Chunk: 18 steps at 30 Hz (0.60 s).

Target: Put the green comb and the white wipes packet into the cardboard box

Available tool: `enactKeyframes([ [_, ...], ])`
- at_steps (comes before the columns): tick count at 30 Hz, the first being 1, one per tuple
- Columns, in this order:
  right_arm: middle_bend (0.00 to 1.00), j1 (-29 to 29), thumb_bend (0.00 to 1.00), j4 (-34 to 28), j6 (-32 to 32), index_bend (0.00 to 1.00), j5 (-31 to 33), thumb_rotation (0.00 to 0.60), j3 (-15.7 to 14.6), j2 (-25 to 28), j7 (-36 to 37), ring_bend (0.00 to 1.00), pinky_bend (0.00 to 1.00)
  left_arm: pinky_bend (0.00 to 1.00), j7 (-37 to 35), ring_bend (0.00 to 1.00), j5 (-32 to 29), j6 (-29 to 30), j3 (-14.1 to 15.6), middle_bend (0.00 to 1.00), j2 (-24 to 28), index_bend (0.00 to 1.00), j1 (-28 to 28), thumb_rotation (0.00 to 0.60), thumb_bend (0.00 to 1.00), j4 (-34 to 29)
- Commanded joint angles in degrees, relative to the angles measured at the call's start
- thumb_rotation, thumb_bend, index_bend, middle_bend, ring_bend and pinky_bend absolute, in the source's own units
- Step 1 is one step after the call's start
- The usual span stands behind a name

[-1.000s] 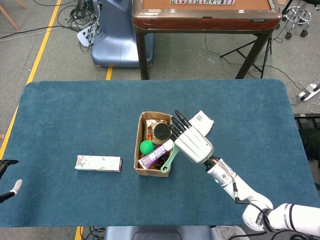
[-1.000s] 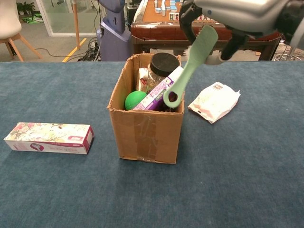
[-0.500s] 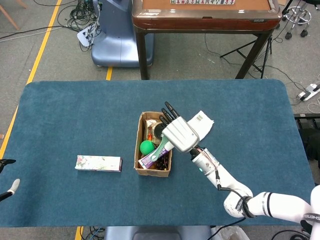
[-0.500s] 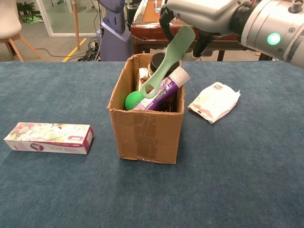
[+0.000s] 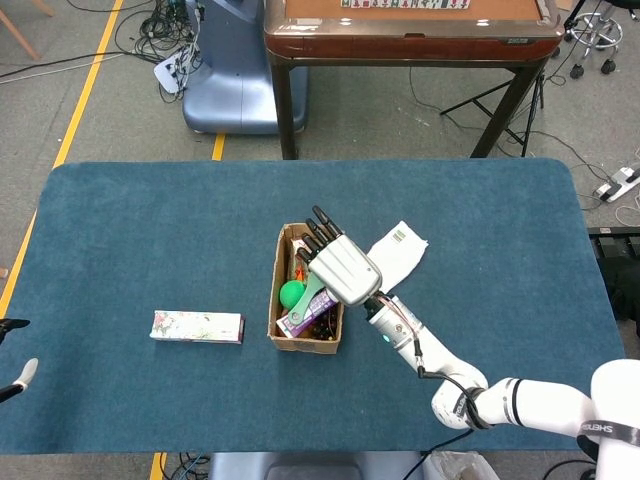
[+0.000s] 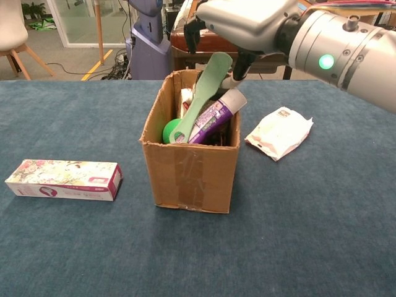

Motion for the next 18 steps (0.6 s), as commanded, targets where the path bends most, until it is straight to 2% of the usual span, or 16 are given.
enactKeyframes([
  [1,0.31,-0.09,0.00,-0.37,0.44,0.25,-0.27,0.600,-0.22,0.41,0.29,0.15,0.09,0.41,-0.09,0.23,0.07,0.08,0.00,0.32,0.06,0.30,0.04,0.600,0.28,-0.05],
  [6,0.31,-1.36,0.00,-2.94,2.77,0.24,-1.26,0.600,-0.55,2.77,0.23,0.15,0.09,0.41,-0.12,0.23,0.23,0.28,0.06,0.32,0.08,0.30,0.15,0.600,0.28,-0.04],
  [15,0.31,-6.92,0.00,-11.07,8.37,0.27,-0.53,0.600,-1.08,12.19,-1.39,0.15,0.09,0.41,0.61,0.23,-0.07,0.00,-0.03,0.32,-0.20,0.30,0.02,0.600,0.28,-0.02],
  [18,0.31,-9.12,0.00,-11.84,9.53,0.28,1.29,0.600,-1.43,15.16,-0.97,0.15,0.09,0.41,1.23,0.23,-0.17,-0.28,0.00,0.32,-0.37,0.30,-0.10,0.600,0.28,-0.05],
])
